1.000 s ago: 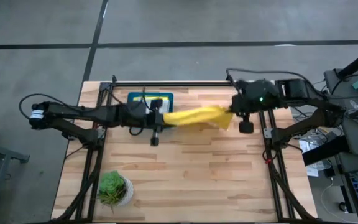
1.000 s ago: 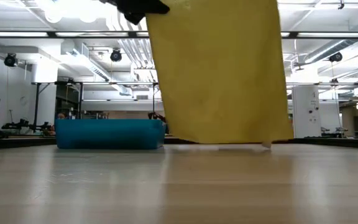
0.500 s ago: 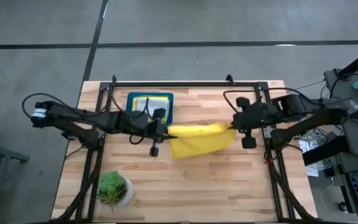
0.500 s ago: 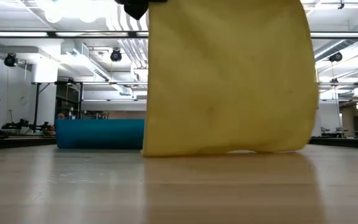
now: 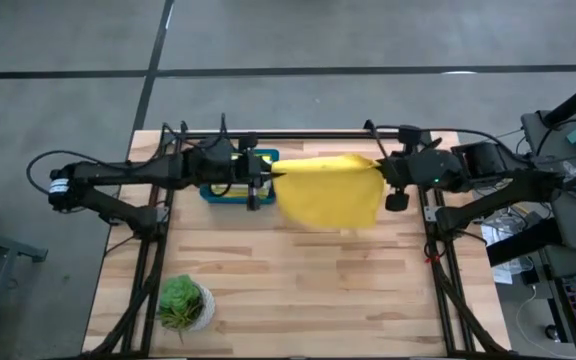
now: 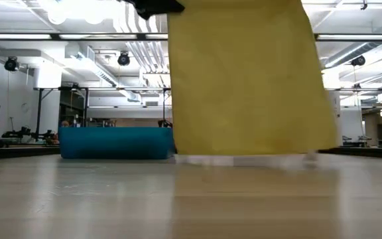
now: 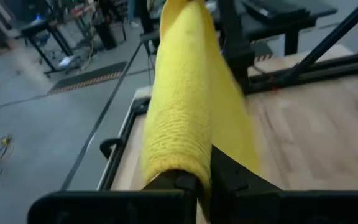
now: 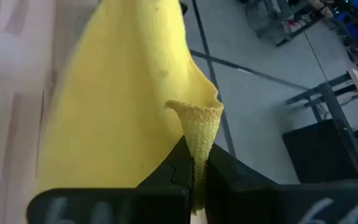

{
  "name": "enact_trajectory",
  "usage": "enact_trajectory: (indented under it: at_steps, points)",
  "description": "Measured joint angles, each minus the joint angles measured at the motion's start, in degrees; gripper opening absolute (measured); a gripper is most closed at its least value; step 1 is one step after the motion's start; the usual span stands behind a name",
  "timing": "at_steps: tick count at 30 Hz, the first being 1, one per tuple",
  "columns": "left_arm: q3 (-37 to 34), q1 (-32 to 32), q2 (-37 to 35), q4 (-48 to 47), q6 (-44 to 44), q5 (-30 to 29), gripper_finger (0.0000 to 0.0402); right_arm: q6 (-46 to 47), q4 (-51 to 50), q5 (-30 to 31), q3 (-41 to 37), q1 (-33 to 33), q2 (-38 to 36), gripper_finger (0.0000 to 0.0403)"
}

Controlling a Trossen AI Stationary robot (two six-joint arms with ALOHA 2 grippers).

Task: Fold microfiber towels
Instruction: Fold the yellow microfiber towel

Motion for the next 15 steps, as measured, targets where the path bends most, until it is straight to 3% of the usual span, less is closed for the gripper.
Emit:
enact_trajectory:
  at_steps: [5, 10, 15]
  points:
    - [0.3, -3.0, -1.4, 0.1, 0.0, 0.2, 0.0, 3.7, -0.4, -2.9, 1.6, 0.6, -0.6, 0.0008]
    - [-1.2, -8.2, -1.4, -3.5, -3.9, 0.2, 0.0, 11.2, -2.3, -14.7, -0.5, 0.7, -1.3, 0.0009]
    - [-3.7, -15.3, 1.1, -4.6, -11.1, 0.2, 0.0, 21.4, -1.4, -24.3, -7.7, 4.0, -1.5, 0.0009]
